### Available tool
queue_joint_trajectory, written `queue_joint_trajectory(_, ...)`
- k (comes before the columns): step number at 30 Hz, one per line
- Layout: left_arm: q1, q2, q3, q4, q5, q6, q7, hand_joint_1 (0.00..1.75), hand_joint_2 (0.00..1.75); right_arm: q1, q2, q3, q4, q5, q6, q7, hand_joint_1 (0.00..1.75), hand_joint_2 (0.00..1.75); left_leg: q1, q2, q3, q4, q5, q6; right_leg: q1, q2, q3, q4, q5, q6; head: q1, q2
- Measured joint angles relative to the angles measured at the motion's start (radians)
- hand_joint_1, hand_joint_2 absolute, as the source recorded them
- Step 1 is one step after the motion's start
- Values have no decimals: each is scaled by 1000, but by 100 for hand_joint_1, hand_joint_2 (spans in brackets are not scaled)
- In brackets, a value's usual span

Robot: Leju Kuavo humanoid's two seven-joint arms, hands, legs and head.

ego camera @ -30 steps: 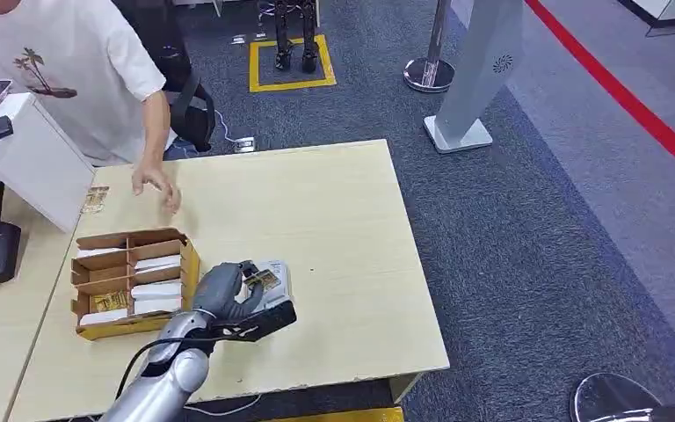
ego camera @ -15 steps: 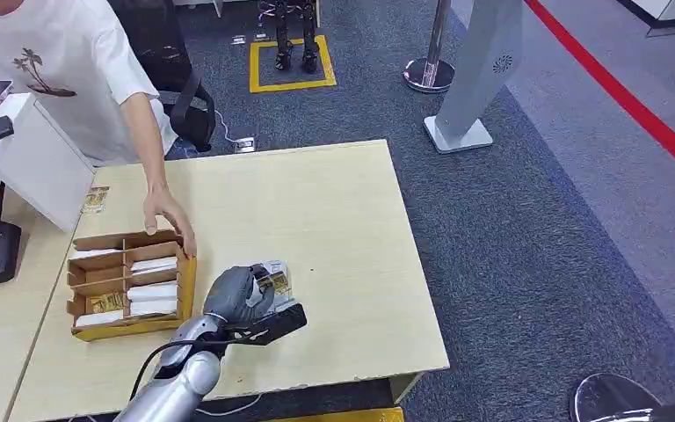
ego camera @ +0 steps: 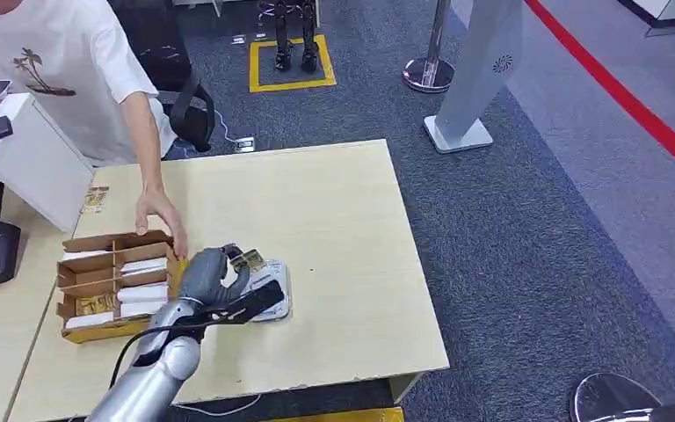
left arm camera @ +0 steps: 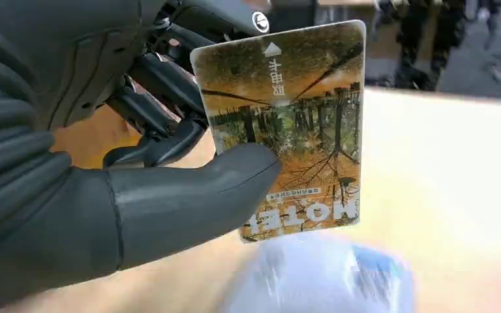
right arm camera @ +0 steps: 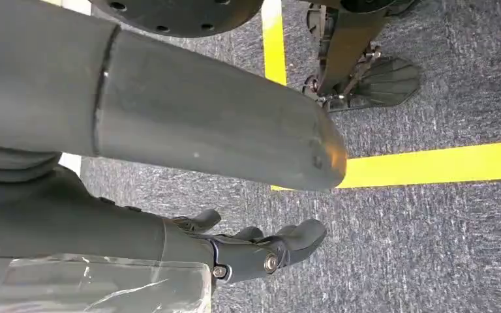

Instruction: Pass the card to the sensor for recognition and then transmit it.

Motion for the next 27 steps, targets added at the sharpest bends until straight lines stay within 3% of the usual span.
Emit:
queue_joint_trajectory(14,-63,175,178,-125,27,5,3,175,175,12,4,19,0,5,11,7,0,0,0,0,0,0,0,0,0,0,0,0,0,0,0,0)
queue_joint_trajectory(27,-48,275,286,-190,46,15,3,175,175,19,8,21,0,3,11,2,0,0,0,0,0,0,0,0,0,0,0,0,0,0,0,0)
